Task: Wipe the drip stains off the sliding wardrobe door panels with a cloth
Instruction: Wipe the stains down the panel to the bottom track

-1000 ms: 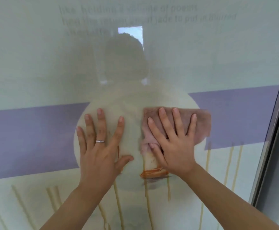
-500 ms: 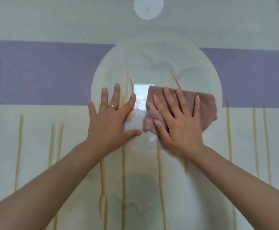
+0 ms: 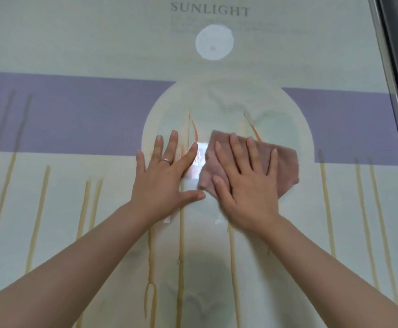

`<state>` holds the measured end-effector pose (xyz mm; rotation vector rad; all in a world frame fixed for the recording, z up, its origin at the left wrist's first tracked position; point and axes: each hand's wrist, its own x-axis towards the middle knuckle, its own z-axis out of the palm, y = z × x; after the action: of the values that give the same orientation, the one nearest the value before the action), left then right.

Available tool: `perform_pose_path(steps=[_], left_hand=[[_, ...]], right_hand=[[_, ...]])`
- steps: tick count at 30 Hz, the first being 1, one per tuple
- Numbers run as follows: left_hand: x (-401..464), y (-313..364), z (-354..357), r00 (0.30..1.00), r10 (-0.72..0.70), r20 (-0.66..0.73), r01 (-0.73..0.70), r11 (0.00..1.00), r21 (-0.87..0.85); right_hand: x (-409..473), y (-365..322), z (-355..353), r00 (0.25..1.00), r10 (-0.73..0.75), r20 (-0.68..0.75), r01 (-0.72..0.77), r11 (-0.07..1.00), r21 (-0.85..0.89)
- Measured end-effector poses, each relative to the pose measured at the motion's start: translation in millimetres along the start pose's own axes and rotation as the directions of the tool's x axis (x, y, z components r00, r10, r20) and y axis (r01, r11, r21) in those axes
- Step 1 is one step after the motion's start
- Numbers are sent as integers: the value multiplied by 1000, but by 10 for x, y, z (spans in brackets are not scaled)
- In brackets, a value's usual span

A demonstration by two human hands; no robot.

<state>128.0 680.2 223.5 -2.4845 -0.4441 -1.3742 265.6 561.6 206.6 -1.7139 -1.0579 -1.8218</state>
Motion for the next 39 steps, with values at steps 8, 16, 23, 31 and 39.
perform_pose_path(steps=[8,16,23,31,39], left_hand=[[-6,-8,-6,1000,0,-12,0,1000,-6],[-9,-9,-16,1000,6,-2,-6,1000,0],[-5,-19,22,1000,2,-7,-2,1000,20],[14,-32,26,1000,10,-14,-10,1000,24],[9,-23,7,1000,18,-8,-18,1000,2]], right_hand=[[338,368,-121,972,231,43,-229,972,-45],[65,453,-131,991,-96,93,104,992,-78],[125,138,-9,991,131,22,-131,991,-17],[464,754,-284,934,326,148,-316,945,-88],[220,414,-98,994,-50,100,58,996,-74]])
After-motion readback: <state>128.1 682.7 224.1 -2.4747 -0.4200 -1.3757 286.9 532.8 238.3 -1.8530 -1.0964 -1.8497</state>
